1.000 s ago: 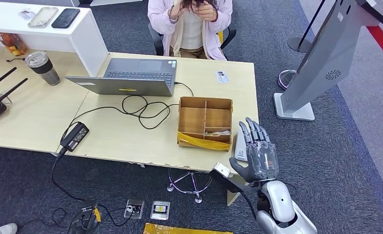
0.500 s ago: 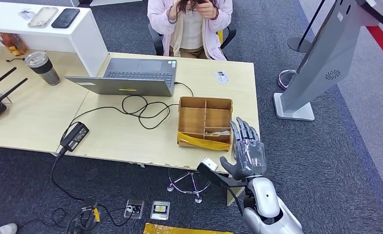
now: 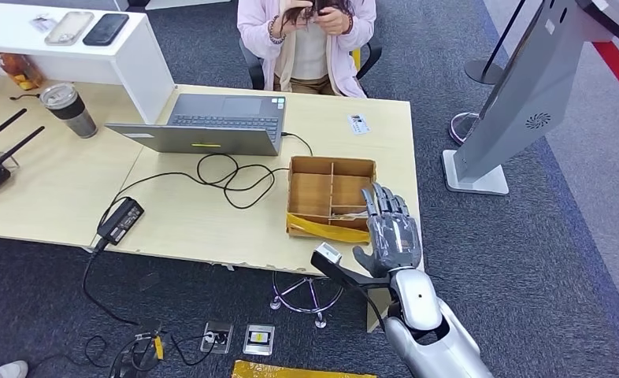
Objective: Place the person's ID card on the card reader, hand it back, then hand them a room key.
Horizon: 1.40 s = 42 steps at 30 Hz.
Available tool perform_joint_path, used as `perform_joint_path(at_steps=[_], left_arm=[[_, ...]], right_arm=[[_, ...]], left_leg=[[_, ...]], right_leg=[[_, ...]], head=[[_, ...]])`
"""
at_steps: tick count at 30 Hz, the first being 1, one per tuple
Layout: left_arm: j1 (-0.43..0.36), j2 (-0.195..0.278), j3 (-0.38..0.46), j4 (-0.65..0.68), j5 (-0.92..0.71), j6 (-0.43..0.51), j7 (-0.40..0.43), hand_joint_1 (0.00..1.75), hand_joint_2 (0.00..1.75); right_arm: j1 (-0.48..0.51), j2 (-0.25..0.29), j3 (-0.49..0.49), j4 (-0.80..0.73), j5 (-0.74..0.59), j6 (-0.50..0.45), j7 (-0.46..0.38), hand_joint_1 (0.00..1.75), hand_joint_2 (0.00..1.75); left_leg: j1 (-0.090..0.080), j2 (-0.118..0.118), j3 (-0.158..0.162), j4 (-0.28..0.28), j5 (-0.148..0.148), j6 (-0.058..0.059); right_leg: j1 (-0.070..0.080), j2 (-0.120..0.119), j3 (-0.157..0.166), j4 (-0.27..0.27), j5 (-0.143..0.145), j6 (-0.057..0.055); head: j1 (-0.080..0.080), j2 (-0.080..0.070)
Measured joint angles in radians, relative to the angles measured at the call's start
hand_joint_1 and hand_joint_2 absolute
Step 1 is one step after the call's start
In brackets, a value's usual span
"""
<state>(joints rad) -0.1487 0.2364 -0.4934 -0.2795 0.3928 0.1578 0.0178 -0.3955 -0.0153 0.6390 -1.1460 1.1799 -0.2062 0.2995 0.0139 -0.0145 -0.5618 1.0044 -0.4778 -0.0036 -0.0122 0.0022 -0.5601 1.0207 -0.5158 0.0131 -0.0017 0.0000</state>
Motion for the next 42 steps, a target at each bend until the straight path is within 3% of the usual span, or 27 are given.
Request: perform_joint_path(at_steps=[31, 42], left_arm=[[0.01, 0.017, 0.025, -0.016, -0.119, -0.042, -0.006, 0.0, 0.0], [0.013, 0.017, 0.053, -0.027, -0.19, -0.053, -0.007, 0.0, 0.0]], right_arm=[[-0.03, 0.038, -0.001, 0.037, -0.03, 0.058, 0.001, 0.0, 1.75], [-0.05, 0.064, 0.002, 0.168, -0.049, -0.061, -0.007, 0.0, 1.75]], left_leg=[[0.0, 0.0, 0.0, 0.0, 0.0, 0.0], [0.0, 0.0, 0.0, 0.0, 0.0, 0.0]], right_leg=[[0.0, 0.0, 0.0, 0.0, 0.0, 0.0], [0.0, 0.0, 0.0, 0.0, 0.0, 0.0]], head=[[0.0, 0.0], [0.0, 0.0]])
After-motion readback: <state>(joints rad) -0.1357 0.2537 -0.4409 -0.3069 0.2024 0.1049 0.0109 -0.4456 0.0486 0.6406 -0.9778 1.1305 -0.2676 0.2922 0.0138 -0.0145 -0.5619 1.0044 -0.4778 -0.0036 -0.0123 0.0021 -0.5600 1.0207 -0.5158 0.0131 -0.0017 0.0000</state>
